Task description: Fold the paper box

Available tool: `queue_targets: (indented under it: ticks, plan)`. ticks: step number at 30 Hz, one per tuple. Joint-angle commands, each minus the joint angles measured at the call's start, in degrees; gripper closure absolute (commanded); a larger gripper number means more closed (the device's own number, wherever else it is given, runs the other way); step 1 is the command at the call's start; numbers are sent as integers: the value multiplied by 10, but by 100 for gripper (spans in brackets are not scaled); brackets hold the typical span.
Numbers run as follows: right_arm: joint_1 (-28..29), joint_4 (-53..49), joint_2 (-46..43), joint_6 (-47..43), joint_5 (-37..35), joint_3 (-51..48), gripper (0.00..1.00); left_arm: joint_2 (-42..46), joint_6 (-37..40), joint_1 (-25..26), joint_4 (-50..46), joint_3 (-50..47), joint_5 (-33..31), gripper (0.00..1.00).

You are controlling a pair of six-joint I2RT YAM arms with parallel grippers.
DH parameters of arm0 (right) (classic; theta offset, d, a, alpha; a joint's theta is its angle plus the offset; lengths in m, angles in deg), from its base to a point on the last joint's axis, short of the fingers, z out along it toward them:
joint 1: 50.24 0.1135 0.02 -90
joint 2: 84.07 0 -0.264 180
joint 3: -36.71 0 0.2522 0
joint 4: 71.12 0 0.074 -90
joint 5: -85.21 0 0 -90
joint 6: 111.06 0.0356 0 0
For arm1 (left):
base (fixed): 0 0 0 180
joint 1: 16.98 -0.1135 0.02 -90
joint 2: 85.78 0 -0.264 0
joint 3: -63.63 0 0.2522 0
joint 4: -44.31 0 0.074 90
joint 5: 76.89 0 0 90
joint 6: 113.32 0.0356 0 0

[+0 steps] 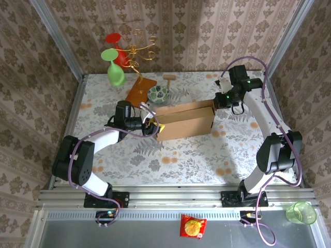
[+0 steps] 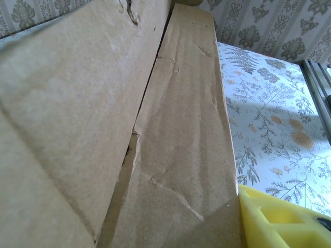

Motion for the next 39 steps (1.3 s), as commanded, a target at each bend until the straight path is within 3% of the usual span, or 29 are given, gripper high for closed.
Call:
queue_targets:
  ticks: [1, 13, 31, 39]
  plan:
    - [16, -13, -17, 65, -15, -5, 100, 9, -10, 6, -2, 5, -19, 47]
    - [42, 49, -59, 146, -46, -78, 100, 12, -11, 8, -4, 4, -33, 46]
    - [68, 255, -214, 129, -82, -304, 100, 8, -49, 3, 14, 4, -52, 46]
    - [78, 269, -228, 135, -116, -327, 100, 39, -102, -5, 44, -10, -90, 30]
